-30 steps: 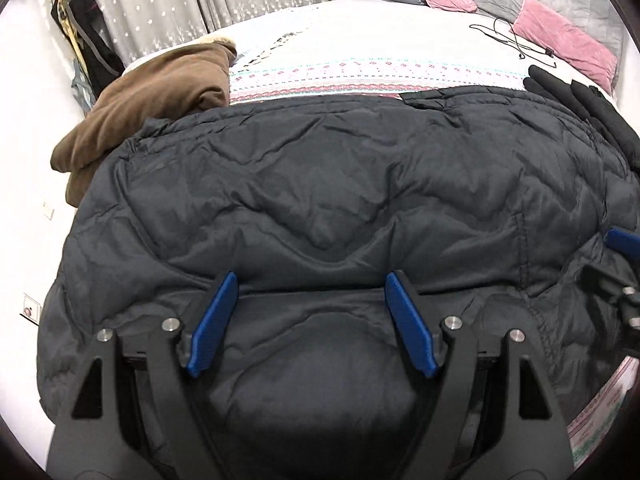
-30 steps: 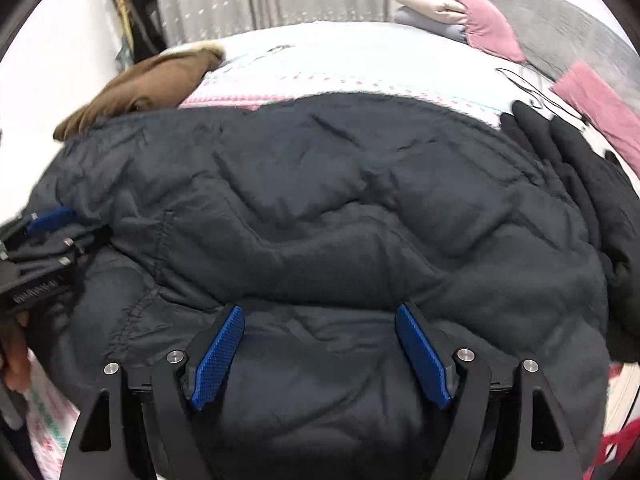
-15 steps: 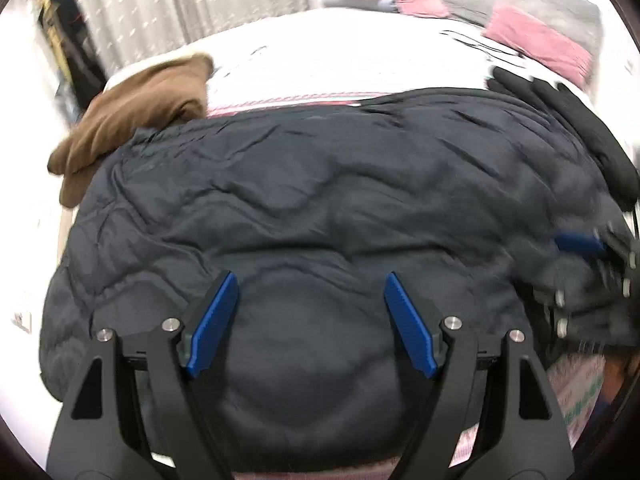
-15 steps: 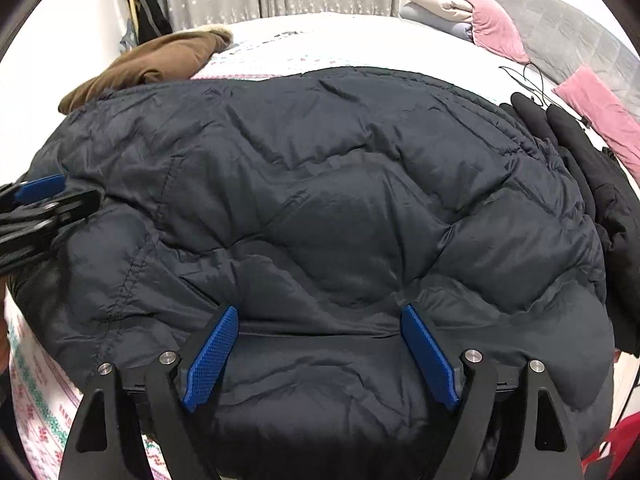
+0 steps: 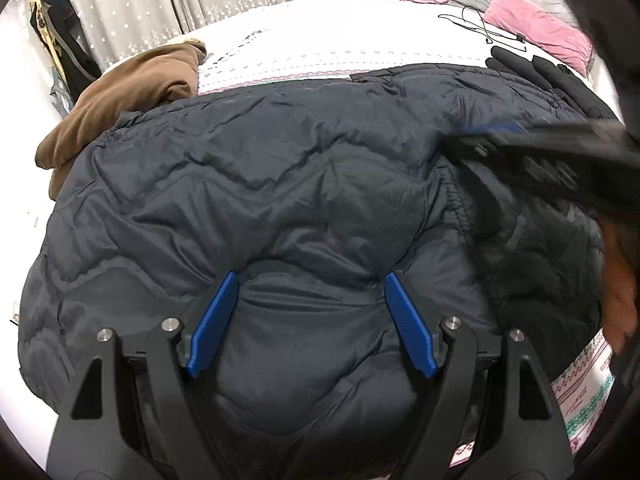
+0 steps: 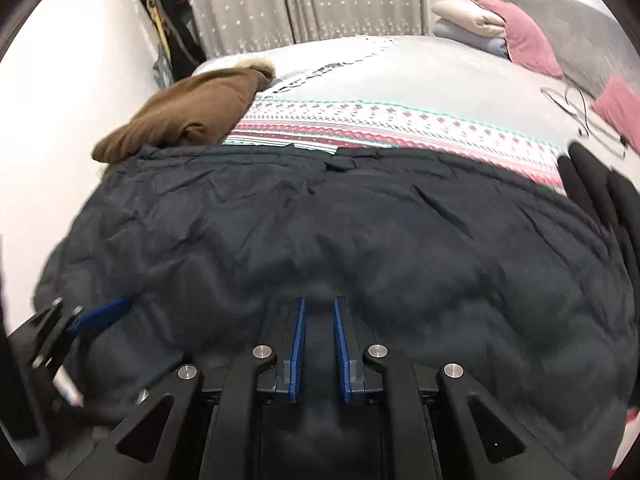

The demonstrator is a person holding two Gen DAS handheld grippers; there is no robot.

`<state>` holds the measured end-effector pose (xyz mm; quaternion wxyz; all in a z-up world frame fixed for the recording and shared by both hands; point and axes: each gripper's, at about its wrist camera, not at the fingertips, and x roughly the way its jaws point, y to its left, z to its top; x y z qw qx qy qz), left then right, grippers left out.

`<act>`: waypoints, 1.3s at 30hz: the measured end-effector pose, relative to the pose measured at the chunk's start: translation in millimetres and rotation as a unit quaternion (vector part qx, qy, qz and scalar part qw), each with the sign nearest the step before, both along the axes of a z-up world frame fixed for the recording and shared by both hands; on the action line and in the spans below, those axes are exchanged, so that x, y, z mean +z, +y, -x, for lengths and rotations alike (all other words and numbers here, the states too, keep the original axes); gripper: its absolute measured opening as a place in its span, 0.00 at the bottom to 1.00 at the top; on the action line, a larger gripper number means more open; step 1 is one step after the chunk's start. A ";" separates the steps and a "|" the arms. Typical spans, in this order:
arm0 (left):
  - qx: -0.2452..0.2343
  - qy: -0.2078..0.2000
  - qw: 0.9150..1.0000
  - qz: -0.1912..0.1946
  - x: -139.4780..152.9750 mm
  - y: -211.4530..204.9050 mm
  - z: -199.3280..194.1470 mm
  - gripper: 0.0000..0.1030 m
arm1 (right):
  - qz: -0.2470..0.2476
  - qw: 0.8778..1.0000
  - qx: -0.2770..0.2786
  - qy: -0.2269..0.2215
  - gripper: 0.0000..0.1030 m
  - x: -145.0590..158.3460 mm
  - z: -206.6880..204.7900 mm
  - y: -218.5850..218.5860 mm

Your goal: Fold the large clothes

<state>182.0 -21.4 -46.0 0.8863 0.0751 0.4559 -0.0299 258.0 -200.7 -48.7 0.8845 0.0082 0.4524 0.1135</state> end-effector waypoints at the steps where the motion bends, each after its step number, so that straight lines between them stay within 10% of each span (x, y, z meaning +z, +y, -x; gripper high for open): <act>1: -0.001 0.001 1.000 -0.001 -0.4 -1.0 0.6 0.75 | 0.000 1.000 -0.001 0.001 0.14 -3.1 -6.1 1.9; 9: -0.013 0.008 1.000 -0.014 -5.0 -6.9 0.0 0.75 | 0.025 0.999 -0.015 0.033 0.10 -42.3 -38.0 10.1; 24: -0.048 -0.008 0.999 -0.007 38.6 -18.6 -2.7 0.75 | -0.041 0.997 -0.061 0.018 0.19 6.9 54.2 -60.1; 39: 0.000 0.075 0.980 -0.182 -12.5 -65.4 -192.7 0.75 | -0.057 0.994 -0.068 0.069 0.22 -24.1 47.3 -70.5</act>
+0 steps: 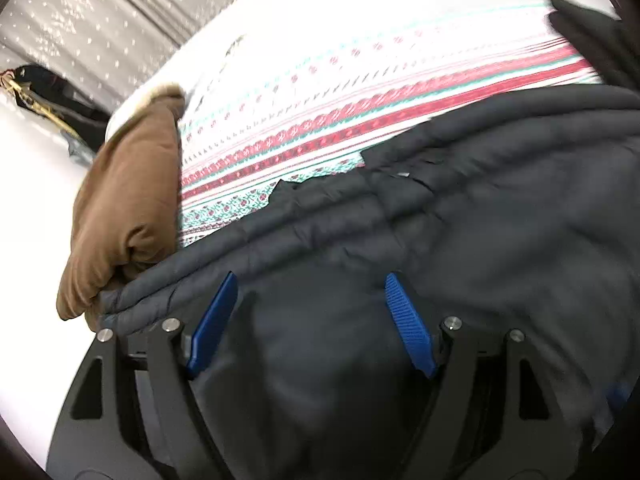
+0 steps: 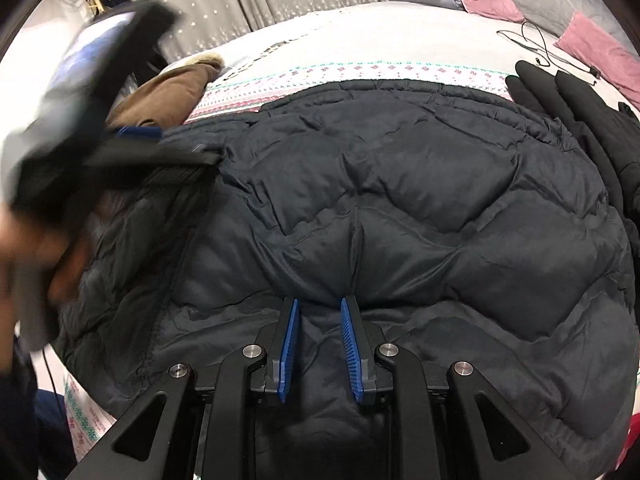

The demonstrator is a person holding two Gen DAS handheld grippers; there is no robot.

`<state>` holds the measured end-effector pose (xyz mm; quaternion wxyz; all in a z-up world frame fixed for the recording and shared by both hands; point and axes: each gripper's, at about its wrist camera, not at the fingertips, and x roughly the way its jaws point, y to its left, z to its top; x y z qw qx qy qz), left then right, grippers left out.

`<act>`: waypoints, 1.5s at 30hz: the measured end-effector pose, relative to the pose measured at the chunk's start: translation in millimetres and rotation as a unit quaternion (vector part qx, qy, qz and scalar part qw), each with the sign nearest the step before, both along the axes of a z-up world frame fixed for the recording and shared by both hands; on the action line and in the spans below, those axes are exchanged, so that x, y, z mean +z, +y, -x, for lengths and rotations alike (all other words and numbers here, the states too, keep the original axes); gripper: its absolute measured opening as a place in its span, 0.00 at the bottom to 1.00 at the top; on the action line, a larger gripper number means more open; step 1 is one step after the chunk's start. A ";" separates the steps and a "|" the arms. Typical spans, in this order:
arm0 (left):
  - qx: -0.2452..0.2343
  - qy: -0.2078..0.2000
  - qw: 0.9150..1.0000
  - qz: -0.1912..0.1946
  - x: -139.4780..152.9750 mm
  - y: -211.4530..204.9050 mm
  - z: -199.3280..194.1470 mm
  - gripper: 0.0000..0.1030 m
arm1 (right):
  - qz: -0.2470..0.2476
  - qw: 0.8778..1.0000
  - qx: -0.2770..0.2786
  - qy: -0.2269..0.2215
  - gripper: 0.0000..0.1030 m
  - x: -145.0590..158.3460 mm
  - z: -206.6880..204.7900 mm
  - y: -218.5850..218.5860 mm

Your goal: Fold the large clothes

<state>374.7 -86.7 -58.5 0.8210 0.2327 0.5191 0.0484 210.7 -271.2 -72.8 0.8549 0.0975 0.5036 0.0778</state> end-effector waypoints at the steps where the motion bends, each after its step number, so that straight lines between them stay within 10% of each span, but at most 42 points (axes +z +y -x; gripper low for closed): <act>1: 0.001 0.008 1.000 0.000 -6.1 0.4 -4.3 0.75 | -0.005 1.000 -0.002 0.004 0.22 -1.6 -1.7 -0.8; 11: 0.004 0.003 1.000 0.018 3.1 6.0 -2.6 0.75 | 0.000 1.000 0.000 0.018 0.22 -10.0 -9.2 -0.5; 16: -0.053 -0.037 0.997 0.047 37.5 3.9 69.1 0.75 | -0.001 1.000 -0.001 0.019 0.22 -10.3 -11.6 0.3; 23: -0.122 -0.016 0.990 0.075 0.4 -6.1 156.1 0.75 | 0.010 1.000 -0.001 0.017 0.22 -12.3 -11.8 3.7; 34: -0.102 -0.027 0.989 0.104 -6.8 -2.9 157.4 0.75 | 0.010 1.000 -0.007 0.004 0.22 -6.4 1.1 0.1; 37: -0.105 -0.028 0.988 0.106 -5.8 -2.2 159.5 0.75 | -0.005 0.999 -0.025 -0.047 0.41 24.1 39.8 -17.6; 39: -0.104 -0.028 0.988 0.108 -6.0 -0.9 159.6 0.75 | -0.019 0.995 -0.070 -0.075 0.73 35.4 70.8 -38.0; 45: -0.104 -0.025 0.988 0.115 -5.2 -1.1 159.3 0.75 | -0.130 0.964 -0.213 -0.094 0.74 12.4 162.6 -111.6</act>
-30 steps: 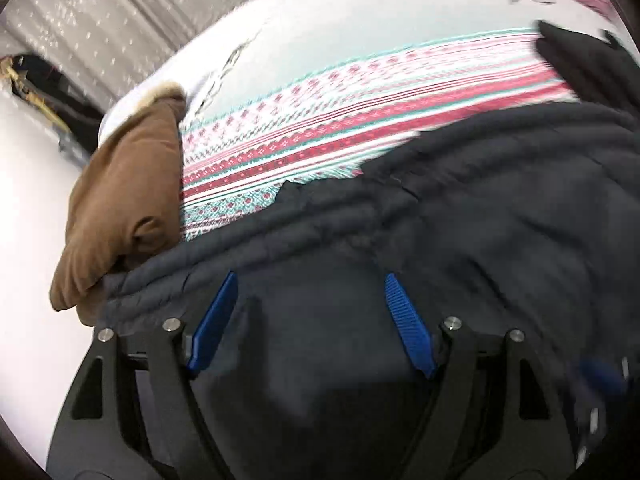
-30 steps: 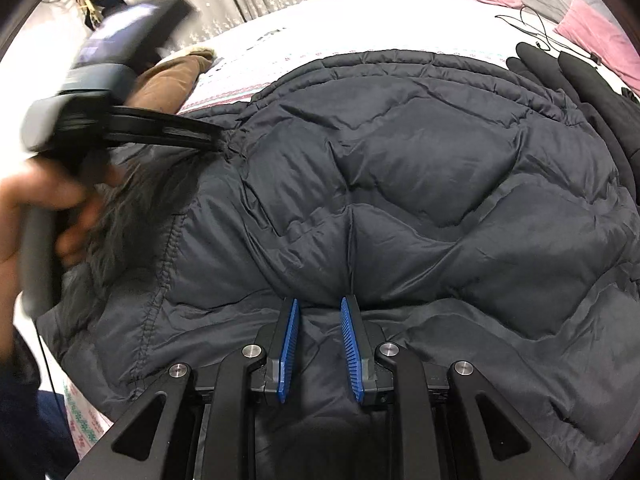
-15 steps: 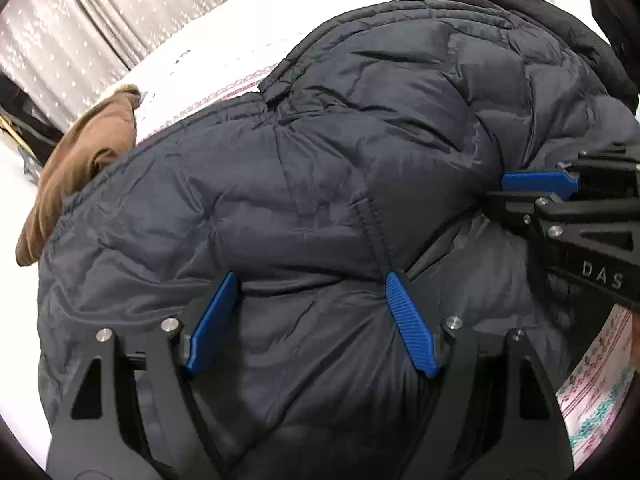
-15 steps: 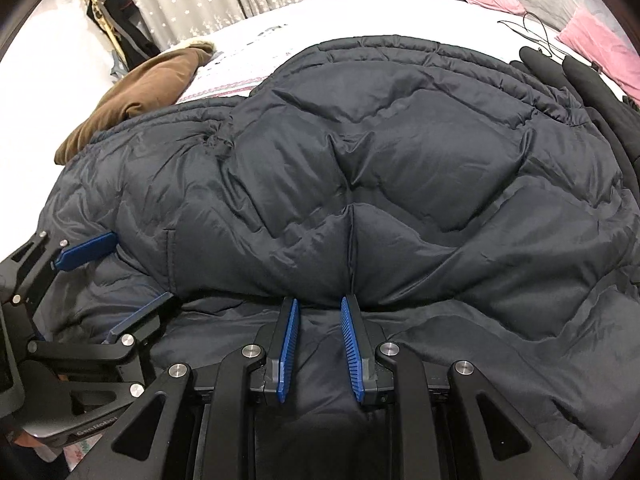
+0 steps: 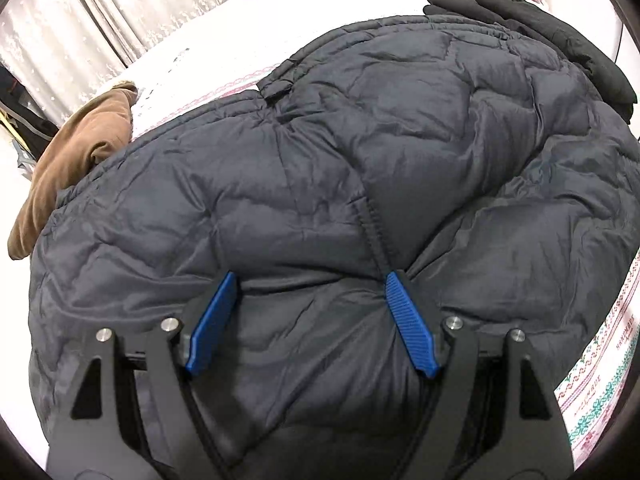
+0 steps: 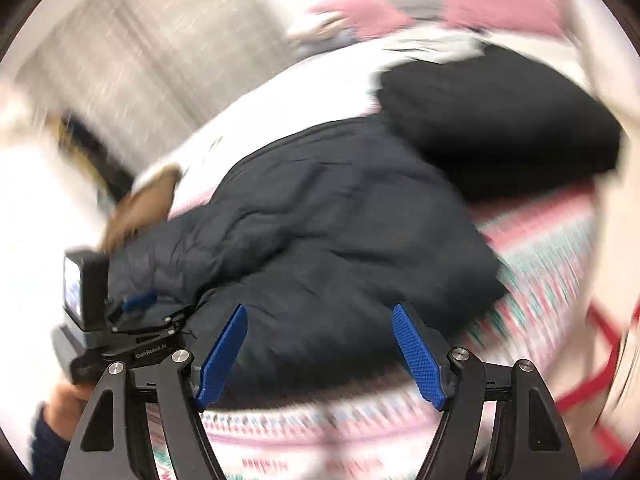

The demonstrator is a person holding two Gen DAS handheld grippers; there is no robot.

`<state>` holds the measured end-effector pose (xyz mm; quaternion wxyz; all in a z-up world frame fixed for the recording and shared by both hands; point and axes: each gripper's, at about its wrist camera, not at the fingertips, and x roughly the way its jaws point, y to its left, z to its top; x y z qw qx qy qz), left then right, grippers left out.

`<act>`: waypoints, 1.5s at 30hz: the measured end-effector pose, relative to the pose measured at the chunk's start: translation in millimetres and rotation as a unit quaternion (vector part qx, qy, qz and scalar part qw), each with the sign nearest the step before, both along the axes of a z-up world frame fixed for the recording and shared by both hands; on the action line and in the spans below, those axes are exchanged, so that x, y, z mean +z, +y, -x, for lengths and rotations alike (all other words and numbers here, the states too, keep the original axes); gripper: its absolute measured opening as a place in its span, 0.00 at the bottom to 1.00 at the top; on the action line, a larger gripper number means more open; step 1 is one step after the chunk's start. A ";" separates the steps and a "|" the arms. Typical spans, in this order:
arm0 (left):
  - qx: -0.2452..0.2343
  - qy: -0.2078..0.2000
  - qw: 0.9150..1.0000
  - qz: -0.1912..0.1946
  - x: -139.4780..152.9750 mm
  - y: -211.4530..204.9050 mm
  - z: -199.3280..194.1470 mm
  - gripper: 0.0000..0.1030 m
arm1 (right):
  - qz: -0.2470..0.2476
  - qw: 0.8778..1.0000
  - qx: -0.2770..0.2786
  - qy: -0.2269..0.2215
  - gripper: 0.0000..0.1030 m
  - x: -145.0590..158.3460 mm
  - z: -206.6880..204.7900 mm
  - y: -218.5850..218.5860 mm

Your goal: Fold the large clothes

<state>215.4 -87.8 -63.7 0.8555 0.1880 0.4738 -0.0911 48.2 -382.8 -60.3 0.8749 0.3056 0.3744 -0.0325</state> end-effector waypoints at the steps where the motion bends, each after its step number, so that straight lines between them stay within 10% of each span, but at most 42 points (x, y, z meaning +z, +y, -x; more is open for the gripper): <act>1: 0.000 0.001 1.000 0.001 0.2 -0.2 0.4 0.75 | -0.019 1.000 -0.012 -0.001 0.74 -8.1 11.6 -10.5; 18: 0.012 -0.004 1.000 0.007 -2.4 1.1 0.1 0.75 | -0.175 0.982 -0.061 -0.033 0.73 -64.5 -20.4 -43.0; 23: 0.014 -0.004 1.000 0.006 -2.3 0.7 0.1 0.75 | -0.119 0.991 -0.043 -0.045 0.73 -54.4 -31.0 -18.5; 32: 0.008 0.009 1.000 0.015 2.2 3.1 -2.6 0.75 | -0.050 0.995 -0.054 -0.072 0.18 -18.2 -31.8 -4.5; 39: 0.012 0.029 0.997 0.073 37.2 30.1 -16.0 0.75 | 0.096 0.989 -0.027 -0.106 0.14 45.0 -28.2 30.5; 45: 0.012 -0.002 1.000 0.007 45.7 20.0 -40.7 0.75 | 0.190 0.971 0.014 -0.144 0.14 87.1 -27.0 69.0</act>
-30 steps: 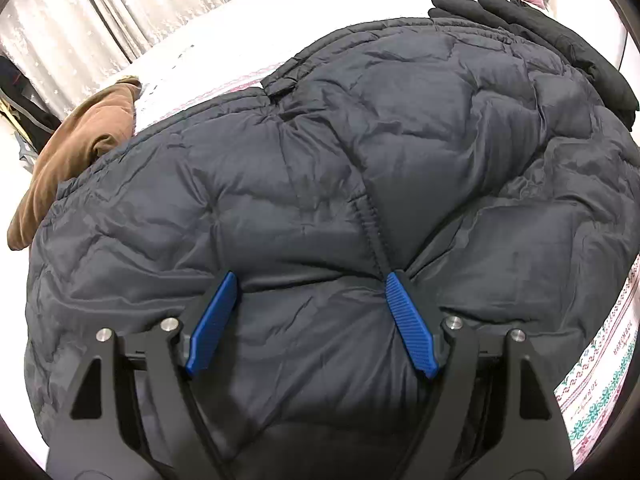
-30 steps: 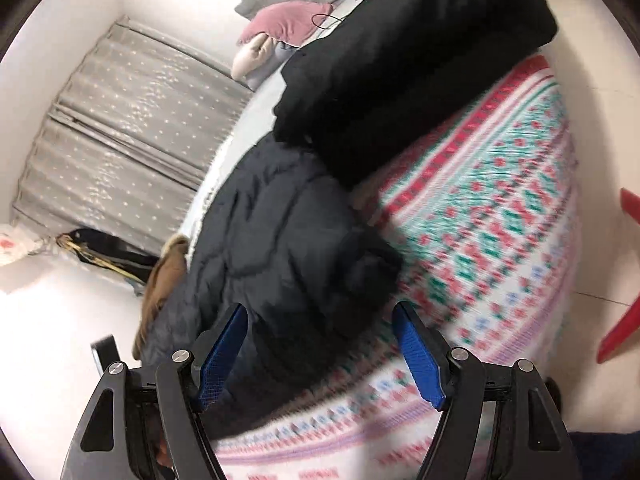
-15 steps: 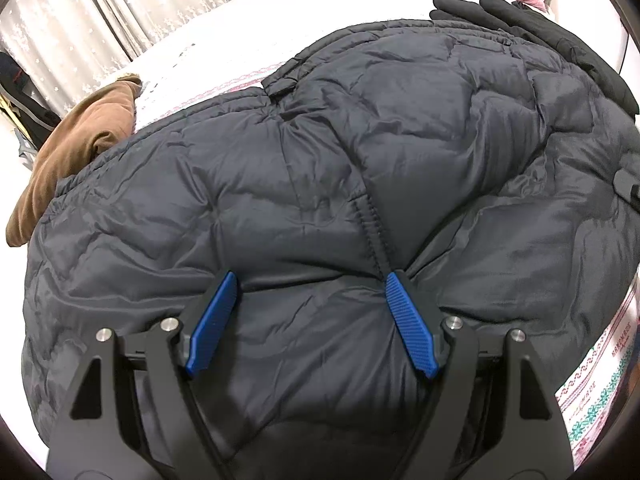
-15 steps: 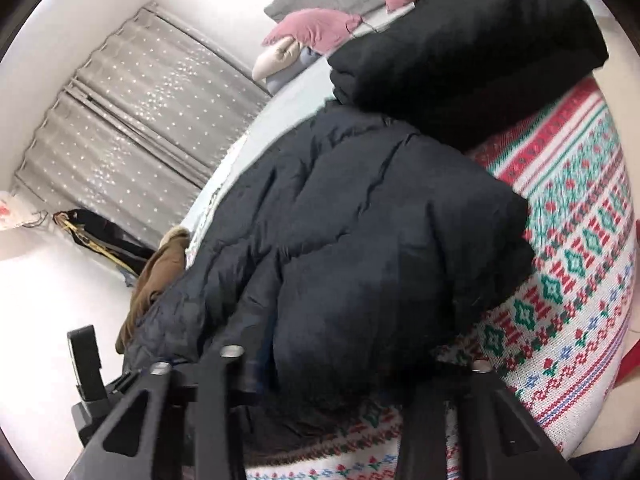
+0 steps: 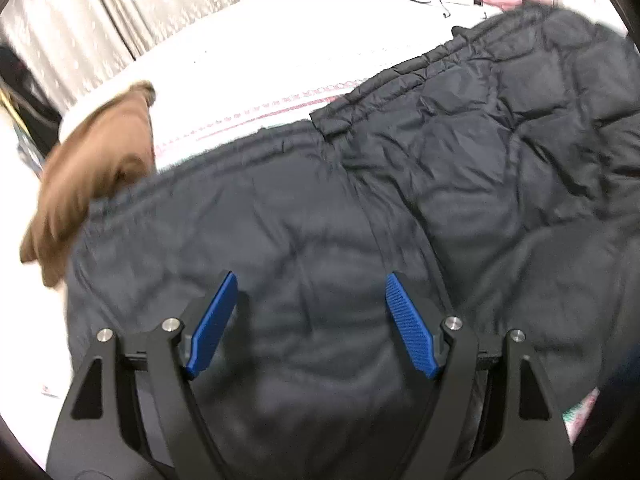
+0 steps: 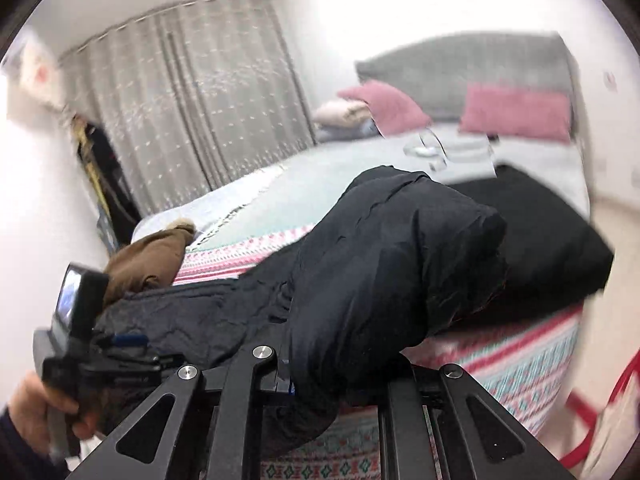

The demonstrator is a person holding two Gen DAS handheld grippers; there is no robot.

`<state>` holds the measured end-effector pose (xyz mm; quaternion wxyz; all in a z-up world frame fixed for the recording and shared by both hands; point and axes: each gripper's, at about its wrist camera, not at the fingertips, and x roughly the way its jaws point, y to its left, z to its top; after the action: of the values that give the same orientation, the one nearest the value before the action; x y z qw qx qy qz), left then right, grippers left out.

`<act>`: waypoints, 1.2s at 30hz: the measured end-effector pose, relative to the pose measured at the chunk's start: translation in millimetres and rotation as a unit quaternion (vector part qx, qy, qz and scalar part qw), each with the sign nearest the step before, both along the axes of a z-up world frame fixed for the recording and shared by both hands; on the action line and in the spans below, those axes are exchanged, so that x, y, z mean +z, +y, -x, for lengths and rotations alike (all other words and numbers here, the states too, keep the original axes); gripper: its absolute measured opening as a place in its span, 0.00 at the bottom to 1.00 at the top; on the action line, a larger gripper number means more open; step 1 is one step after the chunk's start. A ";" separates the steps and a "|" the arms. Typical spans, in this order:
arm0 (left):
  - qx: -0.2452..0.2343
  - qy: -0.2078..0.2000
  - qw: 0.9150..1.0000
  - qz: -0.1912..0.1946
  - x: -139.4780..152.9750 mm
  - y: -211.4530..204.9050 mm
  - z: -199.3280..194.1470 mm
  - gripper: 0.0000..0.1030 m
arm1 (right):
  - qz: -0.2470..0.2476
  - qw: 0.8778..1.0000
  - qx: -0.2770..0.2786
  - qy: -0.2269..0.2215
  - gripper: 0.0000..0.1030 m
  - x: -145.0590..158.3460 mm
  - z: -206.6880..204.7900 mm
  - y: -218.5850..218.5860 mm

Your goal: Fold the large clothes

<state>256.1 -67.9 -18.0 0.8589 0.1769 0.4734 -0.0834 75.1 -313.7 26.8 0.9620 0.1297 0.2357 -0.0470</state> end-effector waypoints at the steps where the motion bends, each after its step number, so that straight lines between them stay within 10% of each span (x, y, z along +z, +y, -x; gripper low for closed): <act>1: -0.004 -0.002 1.000 -0.018 -1.6 -5.3 -6.6 0.75 | 0.008 1.000 0.002 -0.003 0.14 1.0 1.7 3.7; 11: -0.011 -0.008 0.986 -0.165 -47.4 -41.9 -46.2 0.72 | -0.003 0.999 0.020 -0.026 0.14 7.1 -10.3 19.7; 18: -0.023 -0.015 0.998 -0.052 -4.8 -26.4 -50.4 0.72 | -0.009 0.999 0.017 -0.028 0.14 4.8 -14.8 22.4; 25: -0.057 0.009 0.994 -0.088 -44.6 -52.0 -53.2 0.73 | -0.025 0.999 0.019 -0.026 0.14 4.7 -18.5 16.9; 36: -0.057 -0.015 0.997 -0.056 1.1 -29.2 -13.7 0.72 | -0.036 0.999 0.006 -0.019 0.14 3.9 -19.2 9.8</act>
<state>269.8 -97.1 -16.8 0.8483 0.2527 0.4538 -0.1028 94.4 -303.9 30.7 0.9613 0.1635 0.2197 -0.0307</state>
